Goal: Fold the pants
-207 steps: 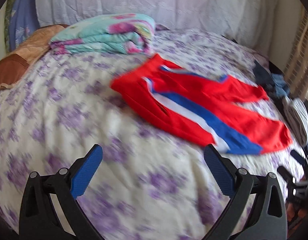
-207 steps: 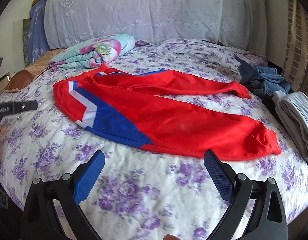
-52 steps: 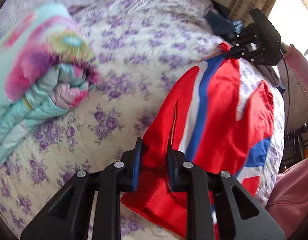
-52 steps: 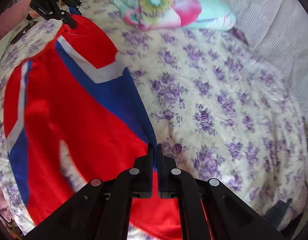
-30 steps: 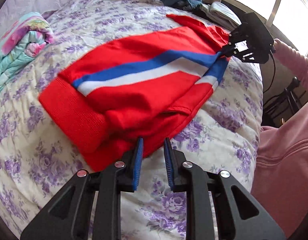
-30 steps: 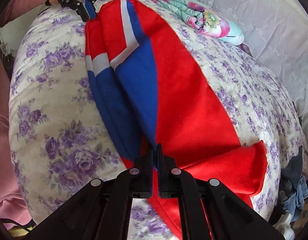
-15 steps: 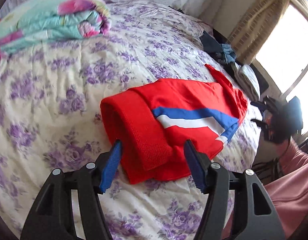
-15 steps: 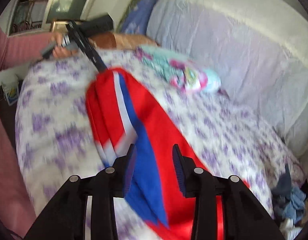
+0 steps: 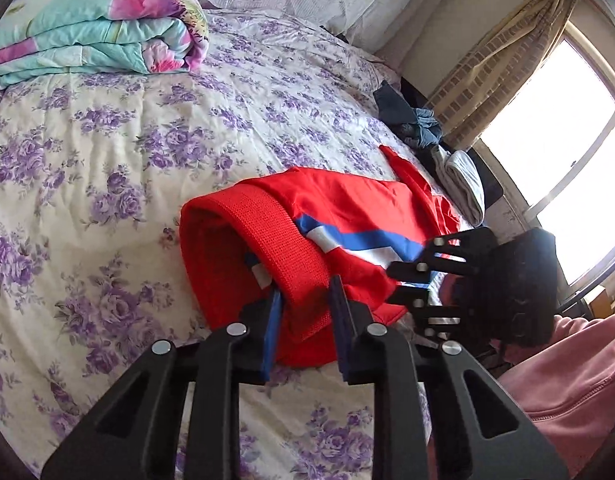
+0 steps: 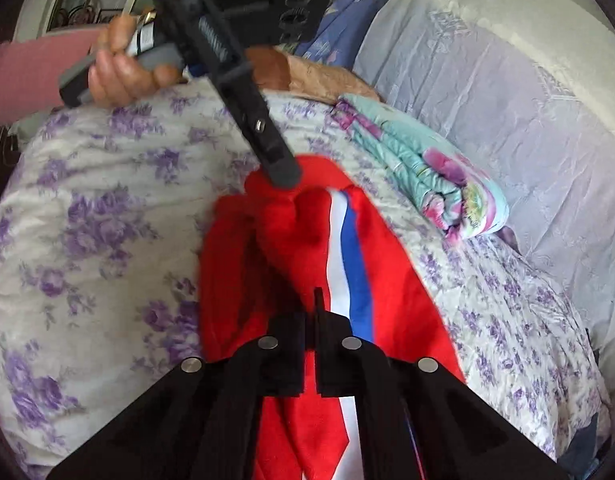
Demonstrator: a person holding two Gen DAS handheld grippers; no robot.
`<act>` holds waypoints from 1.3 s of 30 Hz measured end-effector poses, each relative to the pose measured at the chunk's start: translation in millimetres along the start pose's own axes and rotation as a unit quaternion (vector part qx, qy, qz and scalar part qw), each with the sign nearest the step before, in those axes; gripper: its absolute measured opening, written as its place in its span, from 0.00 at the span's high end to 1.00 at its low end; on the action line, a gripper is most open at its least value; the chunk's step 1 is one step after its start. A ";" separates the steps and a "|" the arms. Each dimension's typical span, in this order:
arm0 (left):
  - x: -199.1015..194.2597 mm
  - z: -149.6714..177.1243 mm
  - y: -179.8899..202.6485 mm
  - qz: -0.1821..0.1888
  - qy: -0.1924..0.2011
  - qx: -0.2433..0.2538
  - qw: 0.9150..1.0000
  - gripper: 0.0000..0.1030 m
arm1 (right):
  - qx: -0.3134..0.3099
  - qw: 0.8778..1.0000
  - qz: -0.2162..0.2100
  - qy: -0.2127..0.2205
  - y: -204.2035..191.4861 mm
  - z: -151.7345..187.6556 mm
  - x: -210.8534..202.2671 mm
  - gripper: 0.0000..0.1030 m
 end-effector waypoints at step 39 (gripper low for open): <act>162.6 -17.9 113.1 -0.161 -0.069 0.099 0.980 0.05 | 0.471 0.849 0.184 -0.155 226.5 206.1 -73.0 0.12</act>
Point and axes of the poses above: each gripper's, at about its wrist camera, not at the fingertips, and x roughly the way its jaws point, y to its right, z to its underside, the point moved 4 cm from there along x, roughly the way its jaws point, and after that the axes turned 8 degrees about -y, right-handed, at the moved point
